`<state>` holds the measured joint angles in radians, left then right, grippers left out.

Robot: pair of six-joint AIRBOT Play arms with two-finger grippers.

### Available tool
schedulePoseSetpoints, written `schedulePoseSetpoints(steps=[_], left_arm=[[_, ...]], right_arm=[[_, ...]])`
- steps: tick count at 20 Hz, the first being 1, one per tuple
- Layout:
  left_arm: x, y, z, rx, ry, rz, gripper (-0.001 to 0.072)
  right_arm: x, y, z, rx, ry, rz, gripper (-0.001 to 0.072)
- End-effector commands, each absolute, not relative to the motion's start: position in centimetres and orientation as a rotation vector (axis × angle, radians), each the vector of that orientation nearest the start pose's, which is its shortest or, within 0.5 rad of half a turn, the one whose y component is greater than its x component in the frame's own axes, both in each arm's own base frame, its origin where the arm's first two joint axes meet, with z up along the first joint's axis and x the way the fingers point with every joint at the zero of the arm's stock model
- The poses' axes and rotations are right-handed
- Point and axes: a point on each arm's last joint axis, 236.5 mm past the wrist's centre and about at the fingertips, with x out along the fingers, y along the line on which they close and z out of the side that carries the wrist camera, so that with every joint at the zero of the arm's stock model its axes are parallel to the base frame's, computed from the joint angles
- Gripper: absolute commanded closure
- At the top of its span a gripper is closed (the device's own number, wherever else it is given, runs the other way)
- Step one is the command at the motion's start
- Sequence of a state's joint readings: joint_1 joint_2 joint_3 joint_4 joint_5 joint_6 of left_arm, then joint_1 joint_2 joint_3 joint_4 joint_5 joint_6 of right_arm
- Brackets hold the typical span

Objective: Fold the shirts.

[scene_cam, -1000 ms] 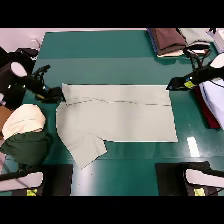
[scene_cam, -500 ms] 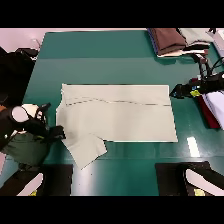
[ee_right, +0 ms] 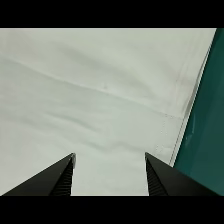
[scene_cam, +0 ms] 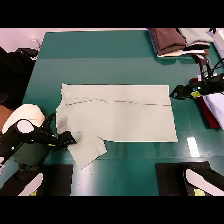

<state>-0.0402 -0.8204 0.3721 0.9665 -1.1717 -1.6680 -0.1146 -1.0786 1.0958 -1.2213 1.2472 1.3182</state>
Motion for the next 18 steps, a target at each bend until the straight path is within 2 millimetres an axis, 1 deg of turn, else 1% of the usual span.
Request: schedulePoseSetpoints(steps=[1,2,3,4,5,7,8,9,10,11,12,13,14,15,16,17,18], left_arm=[[16.8,-14.1,-7.0,-0.705,1.576,-0.25,0.0665],[16.9,-14.2,-6.8,-0.686,1.571,-0.273,0.0683],[17.2,-14.2,-6.4,-0.676,1.56,-0.285,0.0683],[17.9,-14.1,-5.8,-0.665,1.538,-0.293,0.0683],[18.6,-14.1,-5.2,-0.648,1.513,-0.306,0.0683],[19.7,-14.2,-3.9,-0.629,1.478,-0.33,0.0683],[20.0,-14.2,-3.4,-0.617,1.467,-0.344,0.0683],[20.3,-14.3,-3.1,-0.602,1.454,-0.36,0.0683],[20.5,-14.2,-2.9,-0.595,1.446,-0.364,0.0683],[20.6,-14.2,-2.8,-0.587,1.438,-0.37,0.0683],[20.6,-14.2,-2.8,-0.577,1.436,-0.379,0.0683],[20.6,-14.2,-2.8,-0.566,1.434,-0.387,0.0683],[20.5,-14.2,-2.8,-0.55,1.431,-0.401,0.0683],[20.5,-14.2,-2.9,-0.547,1.431,-0.399,0.0682],[20.5,-14.1,-2.9,-0.546,1.43,-0.399,0.0683],[20.5,-14.1,-2.9,-0.541,1.43,-0.398,0.0683],[20.5,-13.9,-3.1,-0.523,1.43,-0.399,0.0683]], right_arm=[[33.5,3.0,6.2,0.164,1.208,0.26,0.0209],[32.9,2.2,5.9,0.179,1.22,0.241,0.0209],[31.9,1.4,5.3,0.198,1.233,0.218,0.0209],[30.6,0.3,4.3,0.23,1.257,0.184,0.021],[28.9,-0.8,2.9,0.264,1.296,0.147,0.021],[24.6,-3.0,-0.4,0.346,1.398,0.064,0.0206],[22.1,-3.9,-2.2,0.401,1.467,0.032,0.0174],[20.0,-4.2,-3.7,0.469,1.528,0.003,0.013],[18.4,-4.2,-5.1,0.547,1.575,-0.014,0.0129],[17.6,-3.8,-6.1,0.604,1.602,-0.017,0.0131],[17.3,-2.8,-7.0,0.659,1.615,0.004,0.0137],[17.3,-1.8,-7.6,0.691,1.619,0.037,0.0139],[17.6,-0.6,-8.0,0.724,1.619,0.072,0.0165],[17.8,0.5,-8.3,0.736,1.631,0.104,0.0209],[17.8,1.5,-8.7,0.732,1.652,0.136,0.0209],[17.9,2.5,-8.9,0.709,1.677,0.171,0.0229],[18.0,3.3,-9.2,0.683,1.692,0.199,0.0291]])
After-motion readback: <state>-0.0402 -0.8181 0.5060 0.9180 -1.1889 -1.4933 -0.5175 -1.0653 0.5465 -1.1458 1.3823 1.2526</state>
